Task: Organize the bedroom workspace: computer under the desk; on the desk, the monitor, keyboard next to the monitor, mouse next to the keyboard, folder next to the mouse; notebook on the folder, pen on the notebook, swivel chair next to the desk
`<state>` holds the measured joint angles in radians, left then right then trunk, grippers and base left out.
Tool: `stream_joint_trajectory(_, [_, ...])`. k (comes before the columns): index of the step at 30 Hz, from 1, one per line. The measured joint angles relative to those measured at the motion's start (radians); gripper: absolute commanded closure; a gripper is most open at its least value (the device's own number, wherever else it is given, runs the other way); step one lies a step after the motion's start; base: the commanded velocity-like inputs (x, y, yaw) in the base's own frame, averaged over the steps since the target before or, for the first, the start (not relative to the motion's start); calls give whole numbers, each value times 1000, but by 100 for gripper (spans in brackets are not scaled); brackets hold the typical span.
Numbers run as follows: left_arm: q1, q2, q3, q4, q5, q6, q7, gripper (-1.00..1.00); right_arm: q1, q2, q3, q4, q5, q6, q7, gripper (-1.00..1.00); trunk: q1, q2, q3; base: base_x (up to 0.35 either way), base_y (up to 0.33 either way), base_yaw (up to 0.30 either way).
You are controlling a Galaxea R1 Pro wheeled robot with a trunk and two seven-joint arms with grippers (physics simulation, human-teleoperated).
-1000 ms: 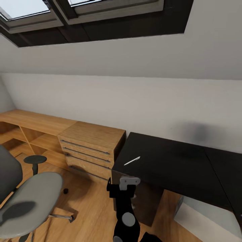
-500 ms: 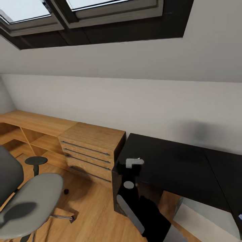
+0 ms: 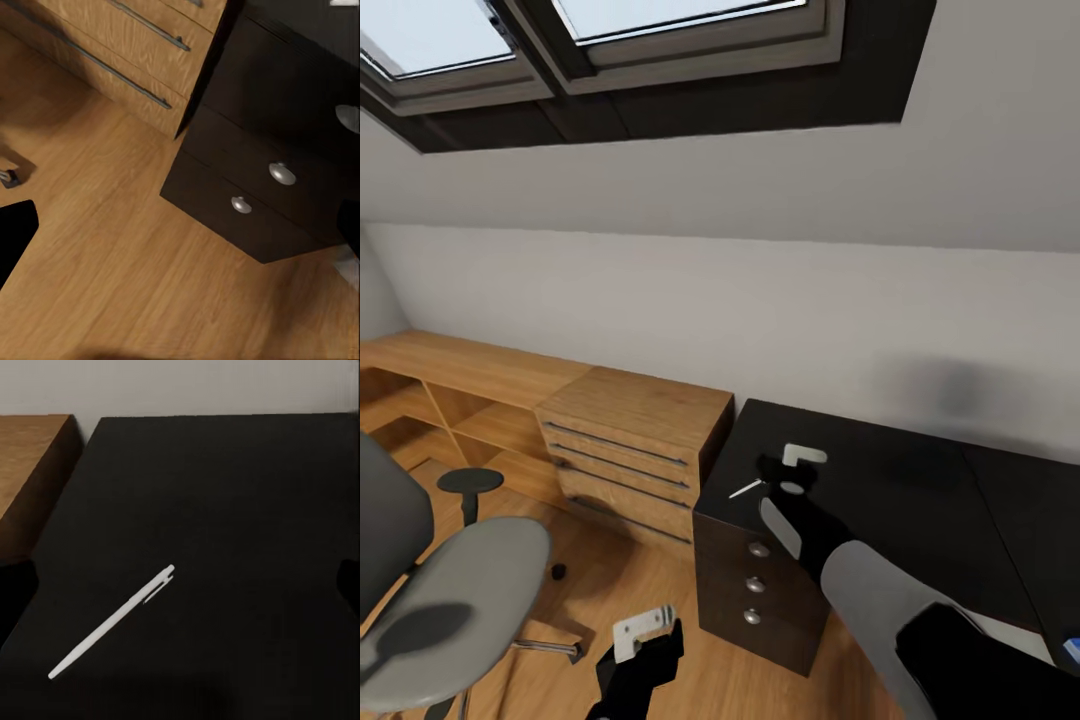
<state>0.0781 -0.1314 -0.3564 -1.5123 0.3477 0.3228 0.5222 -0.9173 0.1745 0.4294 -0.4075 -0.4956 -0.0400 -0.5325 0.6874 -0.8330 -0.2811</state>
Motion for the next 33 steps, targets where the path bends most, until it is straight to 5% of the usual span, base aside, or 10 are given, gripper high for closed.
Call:
stream_joint_trajectory(5, [-1,-22,-4,-29,-4,11,3,-100,-1,0,-17,47,-11,12,-55,-100,-19,35,16,0,0,0])
stream_joint_trajectory(10, [-1,-24,0,-34,-7,11,7,-100,-2,0,-19,62,-21,102,-173,-100,-31,56,25,0,0,0])
stream_joint_trajectory(12, [0,-19,5,-34,-8,9,11,-100,-2,0,-20,62,-25,140,-190,-100,-31,56,25,0,0,0])
stream_joint_trajectory(14, [0,13,18,-35,-7,7,45,-100,-1,0,-20,61,-25,176,-206,-100,-31,56,25,0,0,0])
stream_joint_trajectory(20, [0,33,24,-36,-5,6,90,-100,-1,0,-20,46,-31,186,-207,-100,-31,56,25,10,0,0])
stream_joint_trajectory(33, [-1,34,16,-35,-4,6,91,-100,1,0,-21,42,-34,187,-176,-100,-31,56,25,175,0,154])
